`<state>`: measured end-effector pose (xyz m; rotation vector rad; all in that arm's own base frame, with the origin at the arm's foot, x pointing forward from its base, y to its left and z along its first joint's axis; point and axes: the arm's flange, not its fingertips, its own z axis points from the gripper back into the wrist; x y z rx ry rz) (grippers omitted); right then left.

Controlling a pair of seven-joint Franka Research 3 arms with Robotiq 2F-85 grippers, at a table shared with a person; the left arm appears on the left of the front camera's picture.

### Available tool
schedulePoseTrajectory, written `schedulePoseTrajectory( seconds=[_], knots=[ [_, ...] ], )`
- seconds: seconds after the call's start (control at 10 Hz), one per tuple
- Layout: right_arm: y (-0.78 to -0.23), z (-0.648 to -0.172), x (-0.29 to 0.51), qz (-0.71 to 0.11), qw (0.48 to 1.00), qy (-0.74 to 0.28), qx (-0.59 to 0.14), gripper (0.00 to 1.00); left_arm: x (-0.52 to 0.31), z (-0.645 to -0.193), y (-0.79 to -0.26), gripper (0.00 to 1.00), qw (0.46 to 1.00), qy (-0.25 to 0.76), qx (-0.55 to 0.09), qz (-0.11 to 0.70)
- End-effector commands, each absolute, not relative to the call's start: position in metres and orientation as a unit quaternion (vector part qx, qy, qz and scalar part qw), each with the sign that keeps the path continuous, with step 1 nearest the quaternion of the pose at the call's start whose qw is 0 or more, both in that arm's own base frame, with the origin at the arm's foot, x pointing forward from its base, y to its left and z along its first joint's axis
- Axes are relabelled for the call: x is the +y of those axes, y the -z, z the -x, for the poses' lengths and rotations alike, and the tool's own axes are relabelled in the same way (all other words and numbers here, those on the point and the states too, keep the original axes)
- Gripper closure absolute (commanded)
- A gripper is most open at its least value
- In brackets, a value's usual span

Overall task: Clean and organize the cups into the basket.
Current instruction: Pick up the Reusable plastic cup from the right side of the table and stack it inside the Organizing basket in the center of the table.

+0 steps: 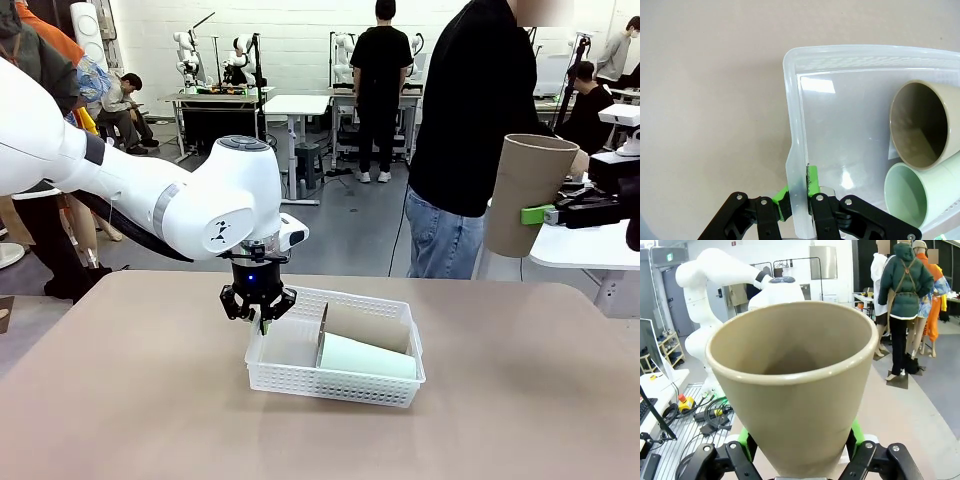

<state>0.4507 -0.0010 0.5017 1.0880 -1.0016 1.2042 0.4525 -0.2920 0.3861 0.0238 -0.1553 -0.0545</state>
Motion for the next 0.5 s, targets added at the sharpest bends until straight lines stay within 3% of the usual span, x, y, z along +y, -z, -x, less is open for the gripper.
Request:
schedulePoseTrajectory(
  seconds=[0.0,0.2,0.3,0.4],
  knots=[
    [-0.504,-0.450,-0.001,-0.465,0.578,-0.516,-0.430,0.36,-0.293,-0.452,-0.387,1.00,0.996,0.028,-0.078,-0.013],
    [-0.504,-0.450,-0.001,-0.465,0.578,-0.516,-0.430,0.36,-0.293,-0.452,-0.387,1.00,0.996,0.028,-0.078,-0.013],
    [-0.502,-0.451,-0.001,-0.465,0.579,-0.515,-0.428,0.16,-0.293,-0.452,-0.387,1.00,0.996,0.028,-0.078,-0.013],
    [-0.513,-0.441,0.044,-0.406,0.595,-0.584,-0.373,0.16,-0.293,-0.452,-0.387,1.00,0.996,0.028,-0.078,-0.013]
  ],
)
